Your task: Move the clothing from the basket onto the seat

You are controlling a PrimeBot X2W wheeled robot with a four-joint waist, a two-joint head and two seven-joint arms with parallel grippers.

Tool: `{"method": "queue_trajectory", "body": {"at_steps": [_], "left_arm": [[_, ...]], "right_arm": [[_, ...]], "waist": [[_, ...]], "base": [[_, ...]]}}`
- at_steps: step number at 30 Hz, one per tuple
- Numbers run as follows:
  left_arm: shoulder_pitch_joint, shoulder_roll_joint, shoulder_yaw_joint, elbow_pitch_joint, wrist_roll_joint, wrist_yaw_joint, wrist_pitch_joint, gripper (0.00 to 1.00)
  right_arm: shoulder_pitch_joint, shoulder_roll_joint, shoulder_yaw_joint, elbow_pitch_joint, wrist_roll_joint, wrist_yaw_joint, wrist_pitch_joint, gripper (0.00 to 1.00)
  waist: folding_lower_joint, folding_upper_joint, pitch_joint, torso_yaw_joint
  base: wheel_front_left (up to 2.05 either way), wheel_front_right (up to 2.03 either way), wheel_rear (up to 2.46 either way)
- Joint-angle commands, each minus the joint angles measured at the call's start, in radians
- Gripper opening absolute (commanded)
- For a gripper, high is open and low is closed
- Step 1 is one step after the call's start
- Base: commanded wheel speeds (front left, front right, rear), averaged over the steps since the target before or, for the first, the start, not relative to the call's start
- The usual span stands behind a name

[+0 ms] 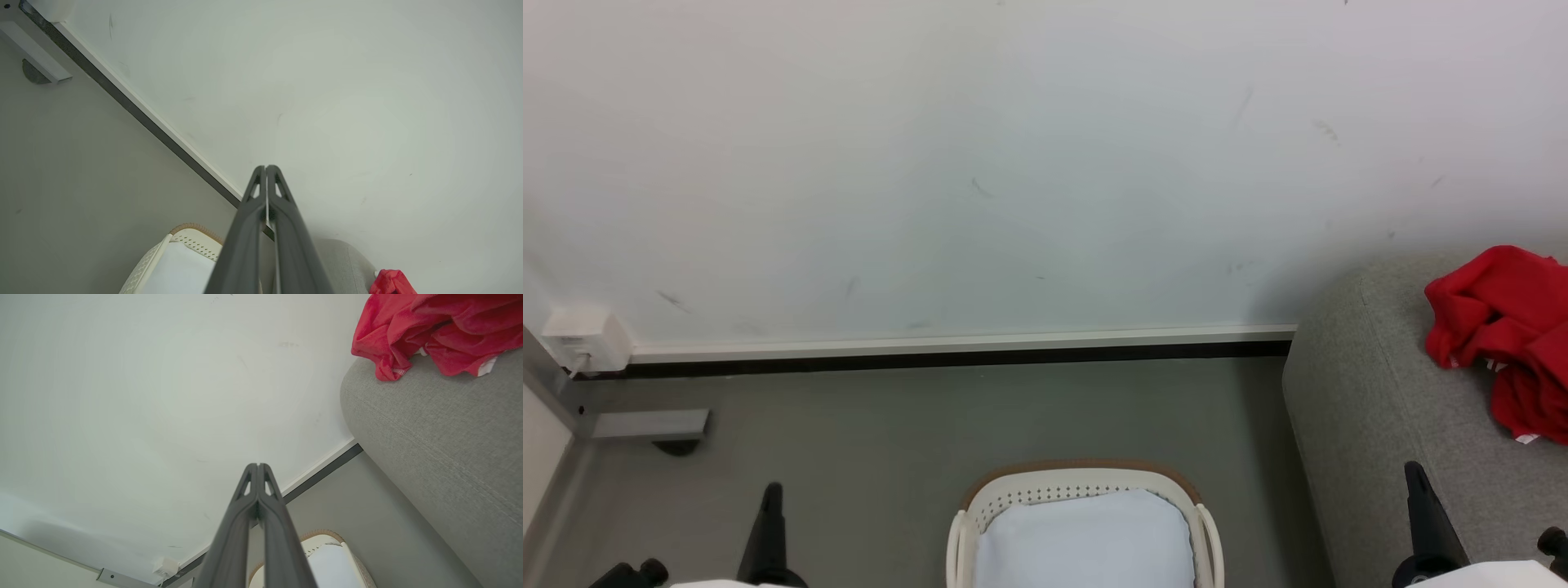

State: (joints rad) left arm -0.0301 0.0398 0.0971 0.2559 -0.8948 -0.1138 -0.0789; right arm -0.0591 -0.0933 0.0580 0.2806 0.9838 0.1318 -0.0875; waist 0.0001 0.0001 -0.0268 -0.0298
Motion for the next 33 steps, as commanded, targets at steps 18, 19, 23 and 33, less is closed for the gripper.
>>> {"method": "queue_trajectory", "body": {"at_steps": [18, 19, 23, 33], "left_arm": [[-0.042, 0.010, 0.010, -0.013, -0.218, -0.006, 0.060, 0.00], [-0.043, 0.010, 0.010, -0.013, -0.230, -0.007, 0.062, 0.00], [-0.048, 0.011, 0.011, -0.013, -0.267, -0.007, 0.073, 0.00], [-0.057, 0.011, 0.012, -0.014, -0.366, -0.008, 0.099, 0.00]], "right_arm": [[-0.036, 0.007, -0.049, -0.020, 0.199, -0.001, 0.055, 0.00], [-0.036, 0.007, -0.051, -0.021, 0.208, -0.001, 0.059, 0.00], [-0.038, 0.009, -0.059, -0.022, 0.245, -0.001, 0.069, 0.00], [-0.045, 0.012, -0.080, -0.024, 0.329, -0.001, 0.094, 0.00]], "waist": [[-0.0001, -0.0001, 0.006, 0.007], [-0.0001, -0.0001, 0.006, 0.007], [-0.0001, -0.0001, 0.008, 0.009], [-0.0001, -0.0001, 0.011, 0.012]], "base": [[0.00, 0.00, 0.00], [0.00, 0.00, 0.00], [0.00, 0.00, 0.00], [0.00, 0.00, 0.00]]}}
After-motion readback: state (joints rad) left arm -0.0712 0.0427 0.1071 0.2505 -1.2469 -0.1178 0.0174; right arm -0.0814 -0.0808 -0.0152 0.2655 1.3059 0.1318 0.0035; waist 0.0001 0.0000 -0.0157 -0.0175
